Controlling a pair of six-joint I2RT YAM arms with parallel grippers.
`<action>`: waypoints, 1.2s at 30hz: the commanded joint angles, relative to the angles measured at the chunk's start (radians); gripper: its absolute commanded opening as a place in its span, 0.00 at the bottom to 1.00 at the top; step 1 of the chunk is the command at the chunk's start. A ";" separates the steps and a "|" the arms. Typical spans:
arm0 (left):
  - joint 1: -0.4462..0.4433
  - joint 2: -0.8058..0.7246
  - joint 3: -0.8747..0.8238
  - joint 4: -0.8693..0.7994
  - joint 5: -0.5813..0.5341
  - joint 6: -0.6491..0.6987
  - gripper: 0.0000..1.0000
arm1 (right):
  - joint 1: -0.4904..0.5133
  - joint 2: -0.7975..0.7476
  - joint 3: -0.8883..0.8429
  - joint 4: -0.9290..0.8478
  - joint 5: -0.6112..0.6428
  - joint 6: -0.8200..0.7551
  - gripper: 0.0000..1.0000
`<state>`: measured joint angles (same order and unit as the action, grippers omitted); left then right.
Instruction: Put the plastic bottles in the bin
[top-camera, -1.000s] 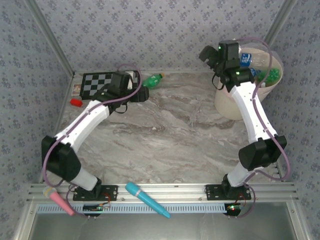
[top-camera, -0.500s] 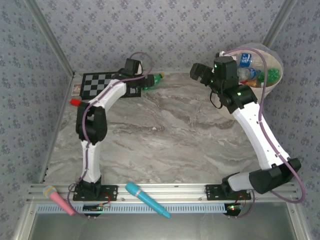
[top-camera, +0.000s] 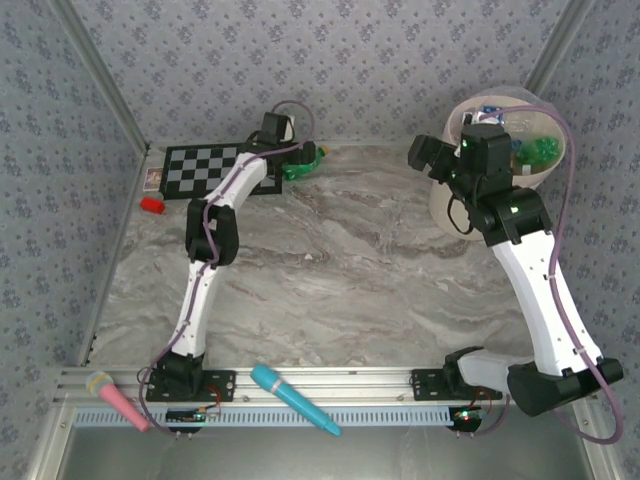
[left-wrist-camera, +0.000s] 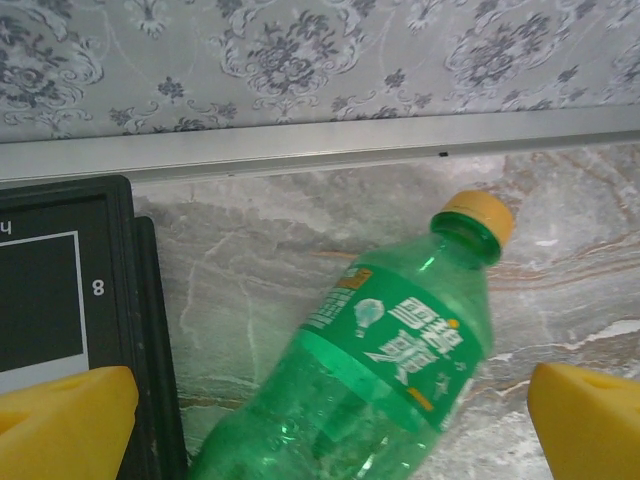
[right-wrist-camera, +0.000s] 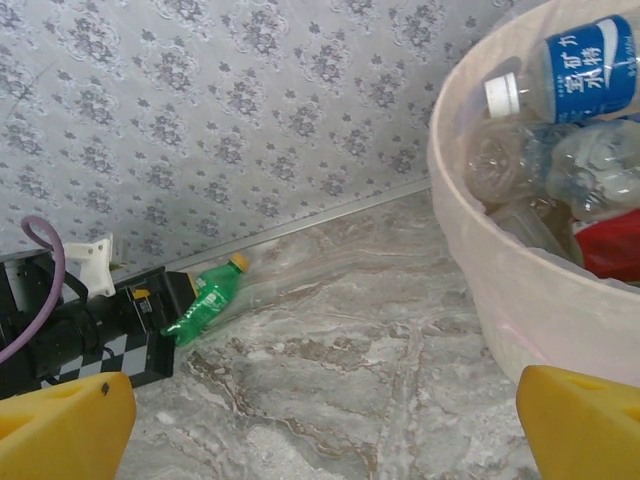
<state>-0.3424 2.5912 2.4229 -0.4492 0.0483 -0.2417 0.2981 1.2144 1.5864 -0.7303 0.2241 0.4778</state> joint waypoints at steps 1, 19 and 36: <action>0.009 0.035 0.053 -0.017 0.061 0.052 1.00 | -0.018 -0.013 0.008 -0.048 -0.001 -0.015 1.00; -0.092 0.043 0.051 -0.221 0.011 0.217 0.90 | -0.094 -0.019 -0.033 -0.032 -0.097 0.036 1.00; -0.136 0.062 0.063 -0.280 -0.068 0.208 0.61 | -0.126 -0.087 -0.100 -0.034 -0.101 0.088 1.00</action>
<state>-0.4717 2.6530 2.4737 -0.6785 -0.0021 -0.0273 0.1780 1.1530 1.4982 -0.7605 0.1226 0.5499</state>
